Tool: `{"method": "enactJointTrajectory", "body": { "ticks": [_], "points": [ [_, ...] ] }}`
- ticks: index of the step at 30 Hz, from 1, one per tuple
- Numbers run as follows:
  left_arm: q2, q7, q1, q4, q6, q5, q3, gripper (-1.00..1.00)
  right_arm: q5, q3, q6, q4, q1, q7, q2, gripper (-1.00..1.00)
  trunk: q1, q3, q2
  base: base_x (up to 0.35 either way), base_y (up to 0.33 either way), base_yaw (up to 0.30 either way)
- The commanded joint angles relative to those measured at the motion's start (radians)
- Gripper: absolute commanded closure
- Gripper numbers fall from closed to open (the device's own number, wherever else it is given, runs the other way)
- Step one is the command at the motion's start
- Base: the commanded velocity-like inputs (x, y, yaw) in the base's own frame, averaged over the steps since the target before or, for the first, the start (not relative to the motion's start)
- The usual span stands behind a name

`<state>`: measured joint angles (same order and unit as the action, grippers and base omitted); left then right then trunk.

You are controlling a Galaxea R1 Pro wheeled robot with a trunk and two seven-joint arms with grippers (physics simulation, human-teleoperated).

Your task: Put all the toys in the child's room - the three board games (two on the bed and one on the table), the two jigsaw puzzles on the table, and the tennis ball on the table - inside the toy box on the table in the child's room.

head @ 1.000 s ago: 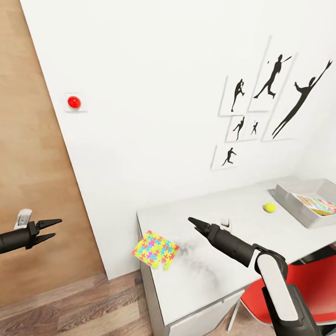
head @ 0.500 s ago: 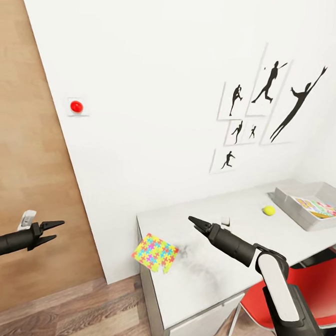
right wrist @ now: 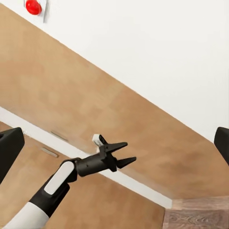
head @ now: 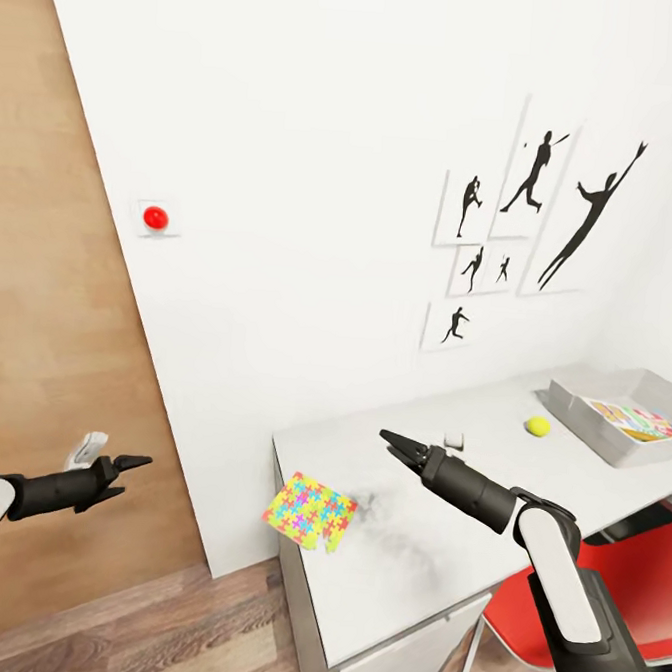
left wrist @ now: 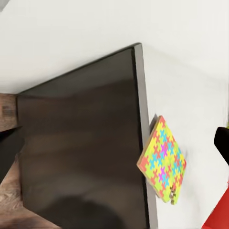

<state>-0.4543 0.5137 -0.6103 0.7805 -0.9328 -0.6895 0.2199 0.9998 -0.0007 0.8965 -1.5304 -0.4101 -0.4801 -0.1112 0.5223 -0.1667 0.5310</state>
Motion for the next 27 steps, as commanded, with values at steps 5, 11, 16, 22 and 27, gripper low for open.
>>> {"method": "enactJointTrajectory", "body": {
  "ticks": [5, 11, 16, 22, 27],
  "points": [
    [0.030, -0.080, -0.004, 0.000, -0.005, 0.004, 0.002, -1.00, -0.001, -0.004, 0.004, 0.001, -0.001, -0.013, -0.001, -1.00, 0.020, -0.015, 0.037, 0.000, 0.000, 0.000],
    [0.054, -0.142, -0.005, 0.000, 0.000, 0.004, -0.002, -1.00, -0.002, -0.005, 0.002, 0.001, -0.001, -0.015, 0.000, -1.00, 0.043, -0.033, 0.079, 0.000, 0.000, 0.000],
    [0.081, -0.152, -0.005, 0.000, 0.039, 0.004, -0.004, -1.00, -0.002, -0.006, 0.001, 0.001, -0.001, -0.017, -0.001, -1.00, 0.062, -0.049, 0.114, 0.000, 0.000, 0.000],
    [0.097, -0.156, -0.005, -0.002, 0.058, 0.017, -0.005, -1.00, 0.001, -0.006, 0.007, -0.002, -0.001, -0.017, -0.001, -1.00, 0.085, -0.068, 0.156, 0.000, 0.000, 0.000],
    [0.100, -0.155, -0.005, -0.003, 0.060, 0.020, -0.005, -1.00, 0.003, -0.018, 0.077, -0.048, -0.001, -0.056, 0.000, -1.00, 0.104, -0.083, 0.191, 0.000, 0.000, 0.000]
  ]
}}
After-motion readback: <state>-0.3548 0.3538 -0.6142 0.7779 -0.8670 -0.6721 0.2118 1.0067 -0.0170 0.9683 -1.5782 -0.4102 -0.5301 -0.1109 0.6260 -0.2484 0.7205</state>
